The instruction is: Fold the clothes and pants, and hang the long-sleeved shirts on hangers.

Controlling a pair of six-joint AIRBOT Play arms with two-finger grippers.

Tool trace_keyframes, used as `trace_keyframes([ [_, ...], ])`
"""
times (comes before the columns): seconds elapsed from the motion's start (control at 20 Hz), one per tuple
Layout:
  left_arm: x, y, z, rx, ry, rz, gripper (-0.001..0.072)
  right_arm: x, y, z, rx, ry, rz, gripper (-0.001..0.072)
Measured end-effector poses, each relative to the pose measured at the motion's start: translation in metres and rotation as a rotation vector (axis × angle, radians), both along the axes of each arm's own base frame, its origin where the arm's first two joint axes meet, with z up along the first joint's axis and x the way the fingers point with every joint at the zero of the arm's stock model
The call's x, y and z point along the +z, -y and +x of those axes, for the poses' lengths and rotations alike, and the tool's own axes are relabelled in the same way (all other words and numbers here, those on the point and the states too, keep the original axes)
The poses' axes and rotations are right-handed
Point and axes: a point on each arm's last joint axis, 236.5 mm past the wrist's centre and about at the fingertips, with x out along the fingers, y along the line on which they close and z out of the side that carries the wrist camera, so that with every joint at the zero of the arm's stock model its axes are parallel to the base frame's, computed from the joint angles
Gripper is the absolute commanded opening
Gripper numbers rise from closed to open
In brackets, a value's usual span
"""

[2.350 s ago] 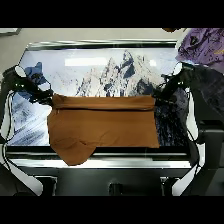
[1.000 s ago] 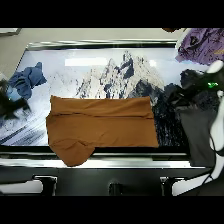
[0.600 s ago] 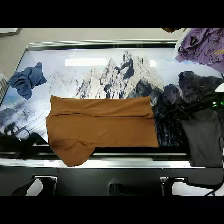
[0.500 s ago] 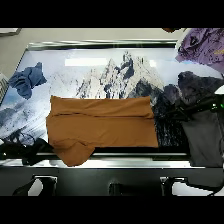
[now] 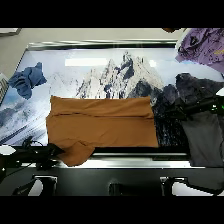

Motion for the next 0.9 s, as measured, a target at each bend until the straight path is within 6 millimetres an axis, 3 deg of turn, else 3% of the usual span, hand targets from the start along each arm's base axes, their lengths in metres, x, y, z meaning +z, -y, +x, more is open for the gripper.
trace_keyframes([
  [0.25,-0.011,0.011,0.005,-0.037,0.007,0.007,0.0635,0.001,-0.001,0.0,0.0,0.002,0.003,0.0477],
  [0.3,-0.013,0.014,0.006,-0.04,0.004,0.003,0.0545,0.001,-0.001,0.0,0.0,0.002,0.003,0.0477],
  [0.45,-0.019,0.012,0.013,-0.045,0.033,0.035,0.012,0.001,-0.001,0.0,0.0,0.002,0.004,0.0477],
  [0.5,-0.021,0.012,0.015,-0.048,0.04,0.042,0.0023,0.001,-0.001,0.0,0.002,0.0,0.007,0.0476],
  [0.75,-0.018,0.017,0.02,-0.048,0.063,0.025,0.0018,-0.002,0.01,-0.006,-0.012,-0.017,-0.004,0.0474],
  [0.9,-0.018,0.019,0.021,-0.046,0.067,0.02,0.0018,-0.018,0.022,-0.02,-0.046,-0.071,-0.007,0.0474],
])
